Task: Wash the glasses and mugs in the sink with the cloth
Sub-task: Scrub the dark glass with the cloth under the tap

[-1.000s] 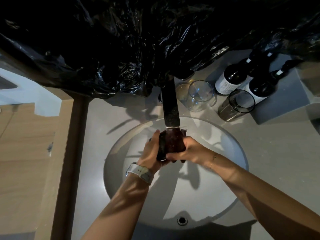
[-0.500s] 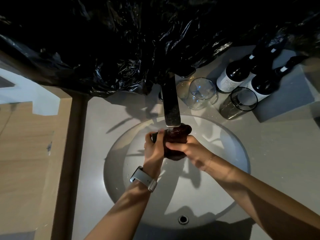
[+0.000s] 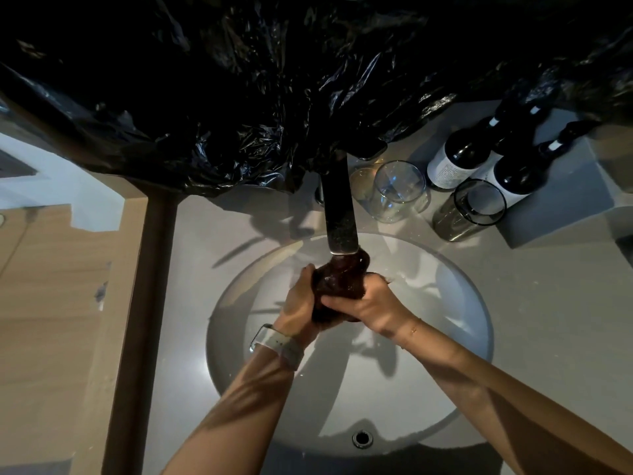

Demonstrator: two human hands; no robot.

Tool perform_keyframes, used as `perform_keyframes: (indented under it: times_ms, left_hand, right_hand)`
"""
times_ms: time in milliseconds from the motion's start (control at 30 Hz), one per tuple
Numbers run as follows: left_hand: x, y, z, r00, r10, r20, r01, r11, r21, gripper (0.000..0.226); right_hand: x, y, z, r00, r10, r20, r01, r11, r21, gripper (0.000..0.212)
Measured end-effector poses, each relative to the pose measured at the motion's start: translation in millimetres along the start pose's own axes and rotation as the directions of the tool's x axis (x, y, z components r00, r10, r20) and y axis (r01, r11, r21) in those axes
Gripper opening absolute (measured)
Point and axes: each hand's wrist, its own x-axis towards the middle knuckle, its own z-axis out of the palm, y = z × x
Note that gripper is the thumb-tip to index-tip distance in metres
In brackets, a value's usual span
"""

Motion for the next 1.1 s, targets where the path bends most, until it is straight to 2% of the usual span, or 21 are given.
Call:
perform_keyframes:
  times_ms: [67,100,167,233,300,400,467,533,600,667,733,800,833,867,967,1033,1100]
  left_hand:
    - [7.8,-8.8,4.3,0.961,0.256,-0.105,-0.240,0.960,0.142,0.033]
    - [11.9,-12.3,4.4,0.900,0.413,-0.140,-0.360,0.884,0.298,0.031]
    - [11.9,-16.5,1.7,0.750,0.658,-0.063,-0.506,0.633,0.586,0.043]
    - [8.1,-18.2,-1.8,0.652,0.755,0.073,-0.565,0.419,0.711,0.056]
    - [7.3,-15.9,-7.7,0.623,0.768,0.152,-0.594,0.337,0.731,0.062]
    - [13.6,-12.4,-26.0,0.623,0.744,0.242,-0.654,0.326,0.682,0.066]
    - [16.8,-14.3,-42.1,0.610,0.734,0.300,-0.703,0.326,0.633,0.065]
    - [14.1,-17.0,-51.5,0.640,0.706,0.303,-0.722,0.417,0.552,0.059]
    - [13.4,-16.0,-56.2,0.675,0.671,0.308,-0.710,0.477,0.518,0.046]
    - [15.9,-9.0,-59.5,0.711,0.620,0.332,-0.690,0.522,0.502,0.037]
    - [16.9,0.7,-59.0,0.741,0.570,0.353,-0.666,0.559,0.495,0.033]
    - [15.0,6.2,-52.2,0.786,0.511,0.349,-0.618,0.624,0.478,0.035]
    - [12.9,6.9,-48.6,0.813,0.474,0.339,-0.582,0.680,0.446,0.034]
    - [11.7,5.9,-46.6,0.834,0.442,0.330,-0.548,0.731,0.406,0.034]
    - [11.6,0.9,-48.7,0.867,0.369,0.334,-0.482,0.790,0.378,0.043]
    - [8.5,-0.5,-51.7,0.875,0.362,0.323,-0.468,0.805,0.365,0.043]
    - [0.5,1.2,-51.2,0.877,0.383,0.291,-0.469,0.816,0.339,0.038]
  right_hand:
    - [1.8,-5.1,1.8,0.992,0.107,-0.069,-0.081,0.948,0.309,0.015]
    - [5.9,-4.9,2.6,0.974,0.200,-0.108,-0.134,0.891,0.434,0.012]
    - [19.1,-3.2,2.0,0.908,0.401,-0.123,-0.261,0.769,0.584,0.014]
    - [31.1,-1.7,2.9,0.842,0.536,-0.060,-0.353,0.632,0.690,0.028]
    - [37.2,1.7,6.5,0.792,0.609,-0.046,-0.376,0.545,0.750,0.043]
    - [38.0,5.1,13.2,0.756,0.654,0.029,-0.367,0.386,0.846,0.051]
    - [38.1,6.3,14.4,0.738,0.672,0.058,-0.373,0.335,0.865,0.046]
    - [34.8,7.0,14.9,0.756,0.651,0.070,-0.404,0.380,0.832,0.025]
    - [28.8,6.2,14.4,0.784,0.616,0.074,-0.424,0.444,0.789,0.019]
    - [22.6,6.1,13.6,0.816,0.565,0.121,-0.420,0.437,0.796,0.019]
    - [24.3,15.0,10.7,0.846,0.498,0.189,-0.429,0.427,0.796,0.029]
    - [26.3,20.7,5.8,0.834,0.516,0.197,-0.448,0.423,0.788,0.063]
    - [26.5,23.4,2.8,0.813,0.539,0.219,-0.475,0.398,0.785,0.068]
    - [26.0,21.9,1.6,0.789,0.569,0.232,-0.506,0.387,0.771,0.060]
    - [24.7,18.5,-2.8,0.826,0.556,0.090,-0.411,0.486,0.771,0.021]
    - [19.2,20.5,-4.7,0.853,0.519,-0.058,-0.320,0.607,0.728,0.015]
    - [4.6,25.0,-5.6,0.838,0.503,-0.214,-0.247,0.698,0.672,0.018]
